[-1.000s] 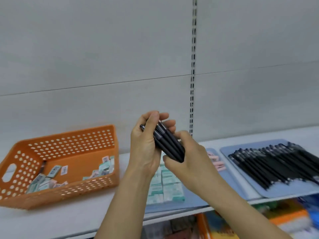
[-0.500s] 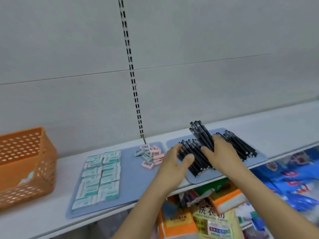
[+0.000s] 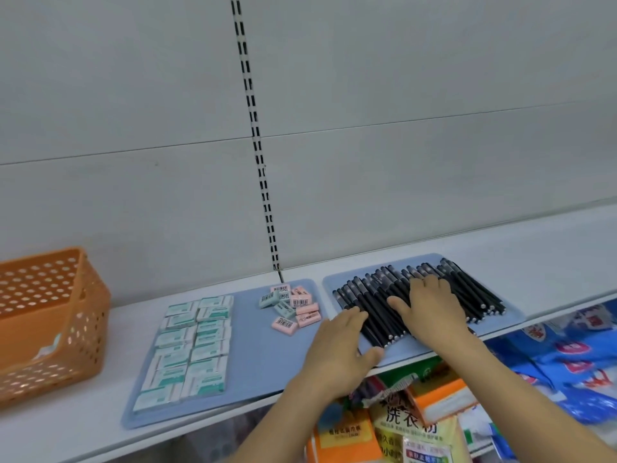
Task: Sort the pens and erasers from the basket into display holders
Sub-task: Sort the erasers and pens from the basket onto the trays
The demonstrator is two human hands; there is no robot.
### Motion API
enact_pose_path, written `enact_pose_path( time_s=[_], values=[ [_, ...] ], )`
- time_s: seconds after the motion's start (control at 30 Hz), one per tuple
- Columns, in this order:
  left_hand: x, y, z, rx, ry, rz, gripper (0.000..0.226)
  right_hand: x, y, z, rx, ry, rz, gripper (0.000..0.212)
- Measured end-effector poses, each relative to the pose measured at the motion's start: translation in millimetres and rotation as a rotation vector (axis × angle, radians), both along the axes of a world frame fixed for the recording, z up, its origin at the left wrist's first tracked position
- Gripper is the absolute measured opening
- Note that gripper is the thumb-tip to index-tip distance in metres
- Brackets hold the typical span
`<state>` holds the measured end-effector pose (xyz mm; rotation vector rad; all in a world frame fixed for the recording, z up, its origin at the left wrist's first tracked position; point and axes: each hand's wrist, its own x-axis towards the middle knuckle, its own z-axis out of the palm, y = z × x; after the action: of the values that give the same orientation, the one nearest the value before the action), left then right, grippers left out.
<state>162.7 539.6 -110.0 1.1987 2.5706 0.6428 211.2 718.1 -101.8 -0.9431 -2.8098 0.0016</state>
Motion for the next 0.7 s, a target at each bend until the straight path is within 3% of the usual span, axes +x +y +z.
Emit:
enact_pose_path(
  time_s=[0.13, 0.27, 0.43, 0.57, 0.7],
  values=[
    [-2.6, -4.8, -0.5, 0.087, -0.001, 0.004, 0.065, 6.5, -7.2, 1.3, 0.064, 0.043, 0.022, 0.059],
    [-7.5, -30.2, 11.5, 0.299, 0.125, 0.041, 0.049, 12.2, -34.1, 9.1, 0.011, 0.424, 0.206, 0.042],
    [-13.9, -86.1, 30.5, 0.548, 0.249, 0.081, 0.034, -2.1, -100.7, 25.5, -0.183, 0.682, 0.396, 0.038],
    [-28.5, -159.1, 51.5, 0.651, 0.379, 0.143, 0.028, -31.1, -167.5, 37.2, -0.286, 0.775, 0.543, 0.022],
    [-55.6, -253.5, 68.3, 0.655, 0.486, 0.268, 0.025, -68.2, -245.7, 53.6, -0.348, 0.792, 0.73, 0.023]
  ],
)
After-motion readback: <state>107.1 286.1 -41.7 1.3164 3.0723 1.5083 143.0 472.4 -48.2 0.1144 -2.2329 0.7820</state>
